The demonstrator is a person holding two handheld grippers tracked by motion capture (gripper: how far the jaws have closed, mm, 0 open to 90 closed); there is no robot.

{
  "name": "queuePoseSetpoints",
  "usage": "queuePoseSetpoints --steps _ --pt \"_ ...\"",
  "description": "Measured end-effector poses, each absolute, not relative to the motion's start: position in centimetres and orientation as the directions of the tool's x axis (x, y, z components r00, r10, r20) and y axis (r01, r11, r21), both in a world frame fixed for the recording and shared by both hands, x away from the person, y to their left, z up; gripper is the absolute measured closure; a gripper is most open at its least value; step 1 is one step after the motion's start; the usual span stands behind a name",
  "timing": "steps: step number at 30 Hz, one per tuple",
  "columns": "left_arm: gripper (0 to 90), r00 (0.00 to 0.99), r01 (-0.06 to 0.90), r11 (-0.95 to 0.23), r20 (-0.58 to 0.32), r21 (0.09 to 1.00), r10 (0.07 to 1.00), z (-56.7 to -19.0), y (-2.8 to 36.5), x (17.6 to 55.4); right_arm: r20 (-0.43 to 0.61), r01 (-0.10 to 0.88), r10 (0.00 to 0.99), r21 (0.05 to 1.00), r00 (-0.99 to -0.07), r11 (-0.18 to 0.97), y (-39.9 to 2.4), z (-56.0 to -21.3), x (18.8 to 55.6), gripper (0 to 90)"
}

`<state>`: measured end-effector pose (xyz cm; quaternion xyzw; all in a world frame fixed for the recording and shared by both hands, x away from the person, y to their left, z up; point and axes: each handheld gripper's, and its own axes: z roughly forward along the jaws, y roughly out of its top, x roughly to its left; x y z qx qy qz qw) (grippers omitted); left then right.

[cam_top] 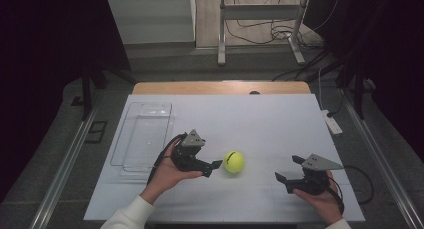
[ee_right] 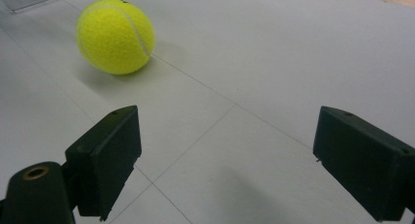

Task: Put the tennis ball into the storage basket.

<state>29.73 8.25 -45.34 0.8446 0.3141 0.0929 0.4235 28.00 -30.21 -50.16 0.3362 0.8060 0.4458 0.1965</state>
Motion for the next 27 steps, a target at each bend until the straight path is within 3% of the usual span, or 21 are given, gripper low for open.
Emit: queuePoseSetpoints --steps 27 --pt "9.4 0.817 0.442 -0.486 -0.114 0.754 0.565 -45.4 5.8 30.7 -0.015 0.366 0.715 0.851 -0.699 0.377 -30.2 -50.2 28.0 11.1"
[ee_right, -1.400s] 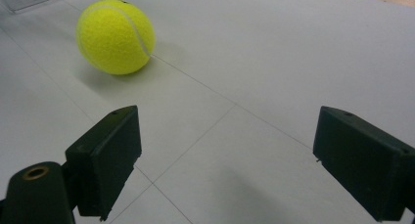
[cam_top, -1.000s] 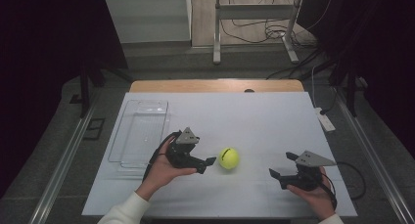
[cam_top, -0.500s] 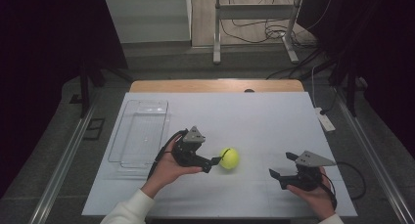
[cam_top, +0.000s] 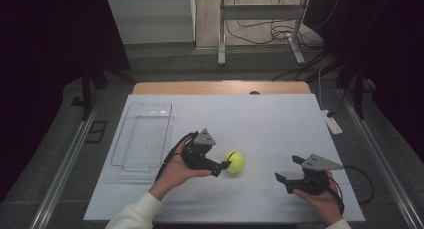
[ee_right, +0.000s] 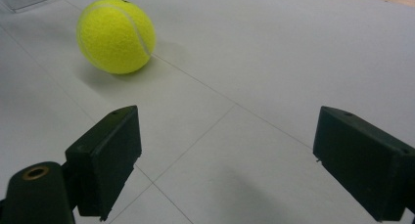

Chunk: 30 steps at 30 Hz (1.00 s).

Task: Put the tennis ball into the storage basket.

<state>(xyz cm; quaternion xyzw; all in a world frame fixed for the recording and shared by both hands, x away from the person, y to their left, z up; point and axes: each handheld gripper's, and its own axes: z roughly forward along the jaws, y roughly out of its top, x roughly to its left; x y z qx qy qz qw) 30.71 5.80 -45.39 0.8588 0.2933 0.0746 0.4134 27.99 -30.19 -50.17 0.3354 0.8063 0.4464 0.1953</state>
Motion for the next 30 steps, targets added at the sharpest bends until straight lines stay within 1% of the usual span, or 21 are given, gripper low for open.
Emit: queuePoseSetpoints --steps 18,30 --pt "8.4 0.826 0.457 -0.515 -0.132 0.725 0.548 -46.0 4.3 31.6 -0.015 0.367 0.714 0.850 -0.700 0.377 -30.2 -50.2 28.0 11.1" --pt "7.7 0.834 0.471 -0.549 -0.145 0.691 0.532 -47.0 3.1 32.5 -0.014 0.367 0.714 0.850 -0.700 0.377 -30.2 -50.2 28.0 11.0"
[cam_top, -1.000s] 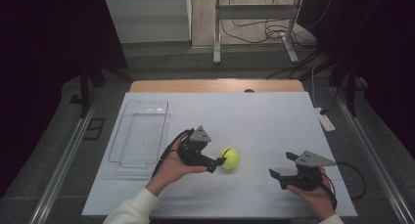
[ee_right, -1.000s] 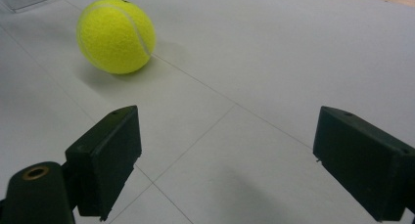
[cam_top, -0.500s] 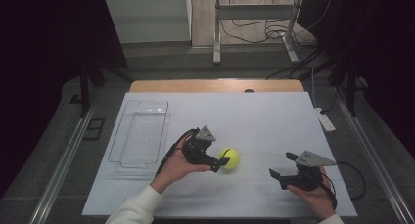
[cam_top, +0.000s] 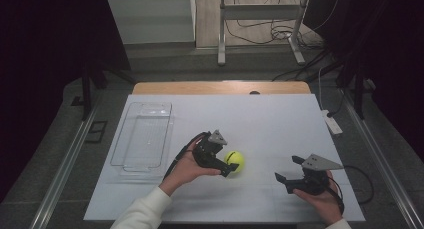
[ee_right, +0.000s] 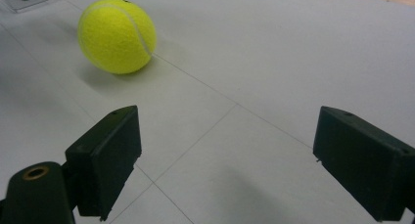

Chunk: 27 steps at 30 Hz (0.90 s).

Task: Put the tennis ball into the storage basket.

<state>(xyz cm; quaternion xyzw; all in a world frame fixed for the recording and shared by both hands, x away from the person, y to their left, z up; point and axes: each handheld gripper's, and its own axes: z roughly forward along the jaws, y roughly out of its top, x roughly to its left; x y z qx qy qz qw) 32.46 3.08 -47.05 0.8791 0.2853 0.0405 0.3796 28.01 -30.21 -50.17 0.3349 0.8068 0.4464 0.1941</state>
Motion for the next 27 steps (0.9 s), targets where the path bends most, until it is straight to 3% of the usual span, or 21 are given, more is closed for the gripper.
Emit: queuePoseSetpoints --steps 27 --pt "4.1 0.828 0.497 -0.599 -0.136 0.628 0.544 -49.1 0.7 34.0 -0.012 0.370 0.713 0.848 -0.701 0.378 -30.2 -50.2 28.0 11.0"
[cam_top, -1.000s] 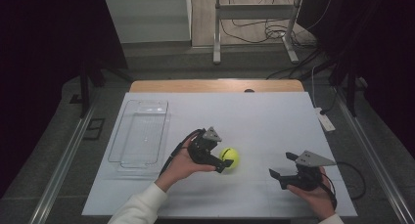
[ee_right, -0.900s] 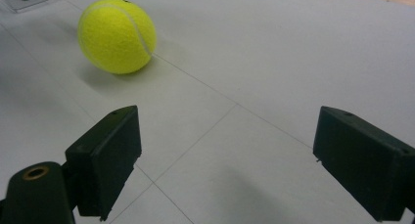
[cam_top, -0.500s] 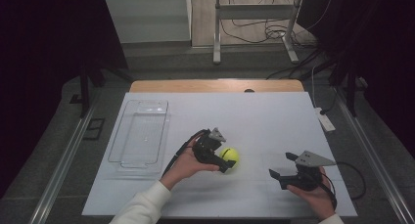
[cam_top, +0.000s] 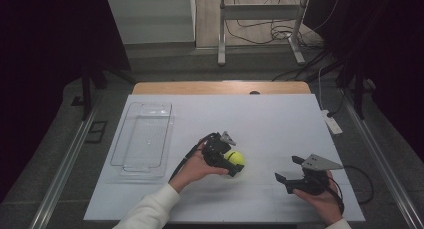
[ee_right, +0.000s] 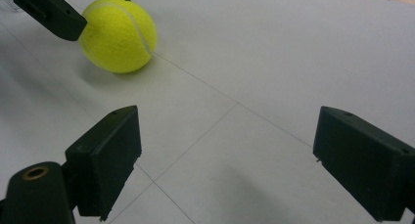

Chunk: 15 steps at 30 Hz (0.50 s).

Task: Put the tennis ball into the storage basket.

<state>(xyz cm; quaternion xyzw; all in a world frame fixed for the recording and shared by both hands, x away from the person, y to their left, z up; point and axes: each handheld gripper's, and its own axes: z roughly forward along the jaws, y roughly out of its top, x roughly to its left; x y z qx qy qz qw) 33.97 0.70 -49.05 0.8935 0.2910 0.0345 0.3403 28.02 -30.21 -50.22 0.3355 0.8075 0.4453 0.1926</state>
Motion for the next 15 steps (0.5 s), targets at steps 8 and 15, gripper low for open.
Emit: queuePoseSetpoints --steps 8,15 --pt "4.3 0.826 0.506 -0.614 -0.137 0.606 0.546 -49.8 0.2 34.4 -0.012 0.369 0.713 0.849 -0.701 0.378 -30.2 -50.2 28.0 11.0" --pt "5.3 0.822 0.513 -0.620 -0.131 0.594 0.554 -50.2 0.0 34.5 -0.012 0.369 0.713 0.850 -0.701 0.377 -30.2 -50.2 28.0 11.0"
